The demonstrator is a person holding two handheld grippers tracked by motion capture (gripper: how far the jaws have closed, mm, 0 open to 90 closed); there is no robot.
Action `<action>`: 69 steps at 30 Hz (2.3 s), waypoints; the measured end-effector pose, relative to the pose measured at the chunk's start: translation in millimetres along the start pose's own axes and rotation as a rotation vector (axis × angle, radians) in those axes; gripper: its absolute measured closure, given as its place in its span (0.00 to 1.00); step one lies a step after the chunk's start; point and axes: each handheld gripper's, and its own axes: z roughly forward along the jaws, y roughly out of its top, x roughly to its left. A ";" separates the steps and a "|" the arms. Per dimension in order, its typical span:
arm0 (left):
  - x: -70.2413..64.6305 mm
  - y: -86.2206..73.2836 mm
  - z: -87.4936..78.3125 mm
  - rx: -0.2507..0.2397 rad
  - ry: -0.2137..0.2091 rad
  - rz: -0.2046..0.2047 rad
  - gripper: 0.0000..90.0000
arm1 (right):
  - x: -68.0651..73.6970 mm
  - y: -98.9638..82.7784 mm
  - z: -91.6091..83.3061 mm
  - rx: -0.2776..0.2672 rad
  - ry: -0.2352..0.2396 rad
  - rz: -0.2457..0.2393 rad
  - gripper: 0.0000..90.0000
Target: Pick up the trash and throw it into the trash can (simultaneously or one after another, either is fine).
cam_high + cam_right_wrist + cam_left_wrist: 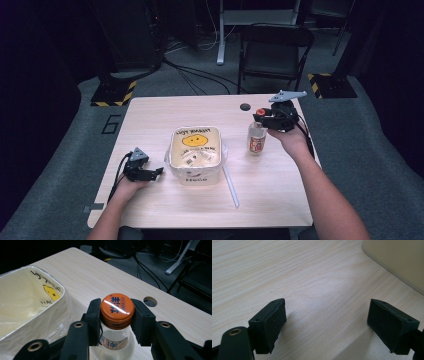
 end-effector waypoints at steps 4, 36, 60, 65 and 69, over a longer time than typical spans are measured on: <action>0.0 0.0 0.0 0.000 0.000 0.000 0.17 | 2.7 6.8 -5.2 -0.005 0.009 -0.009 0.69; 0.0 0.2 0.0 -0.001 -0.001 -0.002 0.17 | 32.6 57.1 -34.0 -0.036 0.073 -0.082 0.69; 0.1 0.2 0.1 -0.002 -0.004 -0.003 0.17 | 62.0 96.0 -47.1 -0.069 0.139 -0.141 0.69; 0.2 0.3 0.0 0.000 -0.002 -0.002 0.17 | 66.8 103.2 -47.9 -0.075 0.148 -0.146 0.69; 0.2 0.3 0.0 -0.001 -0.002 -0.001 0.17 | 70.5 108.7 -48.0 -0.080 0.157 -0.152 0.69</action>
